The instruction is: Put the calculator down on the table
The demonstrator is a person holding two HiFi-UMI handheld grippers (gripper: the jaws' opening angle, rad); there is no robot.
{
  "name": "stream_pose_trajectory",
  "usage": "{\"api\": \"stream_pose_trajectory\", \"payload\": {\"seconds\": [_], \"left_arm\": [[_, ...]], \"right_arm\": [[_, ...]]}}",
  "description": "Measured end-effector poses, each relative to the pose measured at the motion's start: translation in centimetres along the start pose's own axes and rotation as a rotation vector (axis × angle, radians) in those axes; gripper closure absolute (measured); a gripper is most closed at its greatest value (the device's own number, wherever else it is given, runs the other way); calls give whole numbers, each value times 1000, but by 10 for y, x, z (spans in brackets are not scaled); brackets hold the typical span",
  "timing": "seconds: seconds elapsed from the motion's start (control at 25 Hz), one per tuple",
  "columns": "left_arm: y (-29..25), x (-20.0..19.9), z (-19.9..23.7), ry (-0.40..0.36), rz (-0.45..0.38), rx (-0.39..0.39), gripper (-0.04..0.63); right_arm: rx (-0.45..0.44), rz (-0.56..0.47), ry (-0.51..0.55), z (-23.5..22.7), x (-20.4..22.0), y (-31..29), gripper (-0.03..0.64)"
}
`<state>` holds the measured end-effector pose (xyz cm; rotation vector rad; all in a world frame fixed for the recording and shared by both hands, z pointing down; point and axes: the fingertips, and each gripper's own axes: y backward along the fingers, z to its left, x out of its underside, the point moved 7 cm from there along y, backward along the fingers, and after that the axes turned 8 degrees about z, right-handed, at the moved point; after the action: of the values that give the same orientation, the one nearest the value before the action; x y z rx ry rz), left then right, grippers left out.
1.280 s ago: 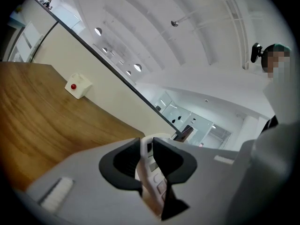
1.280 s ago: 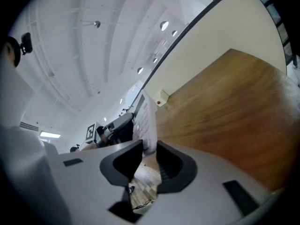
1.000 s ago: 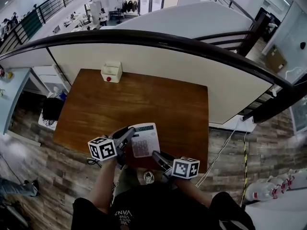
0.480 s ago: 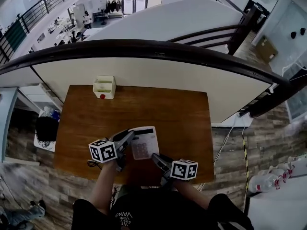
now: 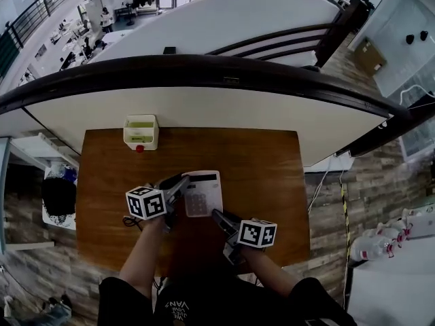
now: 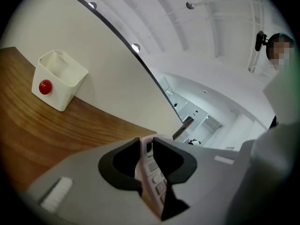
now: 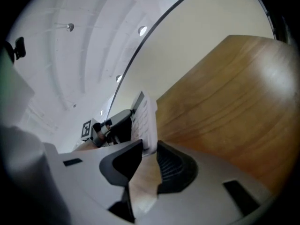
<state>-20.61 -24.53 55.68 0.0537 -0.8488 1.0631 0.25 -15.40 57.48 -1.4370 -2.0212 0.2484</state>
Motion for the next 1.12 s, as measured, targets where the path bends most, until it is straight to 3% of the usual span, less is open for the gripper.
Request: {"api": "stream_pose_trajectory", "payload": {"seconds": [0.72,1.12], "left_arm": [[-77,-41,73,-66,48,-15,517],[-89,-62,95,-108,-34,-117,509]], "right_arm": [[97,-31,-80,-47,-59,-58,522],[106,-32,-176,-54,-85,-90,522]]}}
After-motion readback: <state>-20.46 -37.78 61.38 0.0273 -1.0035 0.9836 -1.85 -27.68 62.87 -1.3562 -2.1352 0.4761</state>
